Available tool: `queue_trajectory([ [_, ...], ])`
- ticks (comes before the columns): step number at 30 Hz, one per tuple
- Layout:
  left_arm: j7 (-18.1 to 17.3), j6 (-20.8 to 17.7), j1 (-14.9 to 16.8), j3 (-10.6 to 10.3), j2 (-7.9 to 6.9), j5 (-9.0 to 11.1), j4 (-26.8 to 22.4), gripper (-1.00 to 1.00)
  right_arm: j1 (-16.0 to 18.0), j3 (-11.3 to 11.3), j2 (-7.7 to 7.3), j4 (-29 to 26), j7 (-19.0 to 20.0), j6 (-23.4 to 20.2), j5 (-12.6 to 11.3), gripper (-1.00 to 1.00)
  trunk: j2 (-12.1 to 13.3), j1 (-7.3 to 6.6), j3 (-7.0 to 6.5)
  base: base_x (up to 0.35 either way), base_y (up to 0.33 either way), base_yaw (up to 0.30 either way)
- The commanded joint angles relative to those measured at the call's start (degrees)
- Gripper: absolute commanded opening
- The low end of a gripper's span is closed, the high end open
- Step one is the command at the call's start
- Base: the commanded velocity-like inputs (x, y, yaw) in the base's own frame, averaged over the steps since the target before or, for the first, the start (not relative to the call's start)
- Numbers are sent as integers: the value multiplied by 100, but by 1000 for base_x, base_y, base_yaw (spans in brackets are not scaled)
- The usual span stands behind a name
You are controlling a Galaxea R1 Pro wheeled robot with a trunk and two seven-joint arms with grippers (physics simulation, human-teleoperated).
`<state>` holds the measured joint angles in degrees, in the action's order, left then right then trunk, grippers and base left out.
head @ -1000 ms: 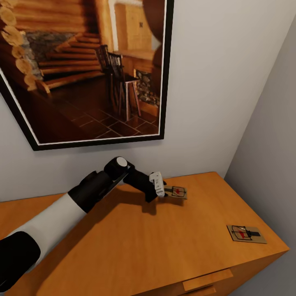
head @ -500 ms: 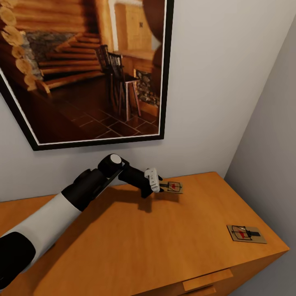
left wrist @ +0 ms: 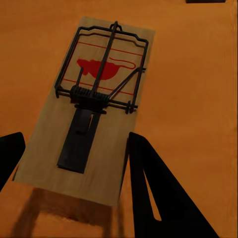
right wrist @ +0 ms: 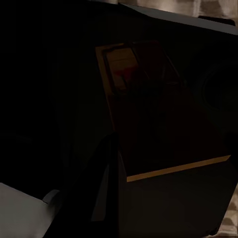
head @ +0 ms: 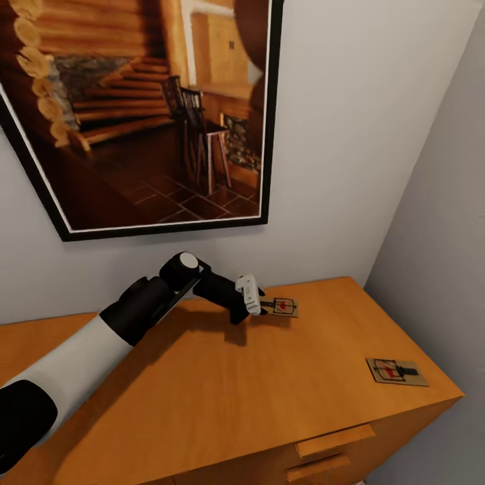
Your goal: Take the four mousetraps from the cabinet in the bathroom and place them on the bathroom floor. Make sure all four end up on the same floor surface, and ensure that at least two of them are either under or directly next to the same bathroom sink.
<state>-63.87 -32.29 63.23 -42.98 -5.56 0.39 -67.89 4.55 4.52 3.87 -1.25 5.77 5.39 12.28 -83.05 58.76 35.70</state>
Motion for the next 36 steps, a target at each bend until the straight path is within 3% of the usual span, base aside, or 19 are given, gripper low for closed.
queue_trajectory([
  [1, 6, -14, 6, -8, -5, -13, -7, -100, 2, 49, 0, 2, 17, 15, 37, -100, -3, -3, 5, -288, 0, 0],
  [36, 14, -14, 6, -35, -42, 4, 46, -100, 2, 58, -28, -6, 56, 23, 37, -100, -3, -3, 5, -270, 0, 0],
])
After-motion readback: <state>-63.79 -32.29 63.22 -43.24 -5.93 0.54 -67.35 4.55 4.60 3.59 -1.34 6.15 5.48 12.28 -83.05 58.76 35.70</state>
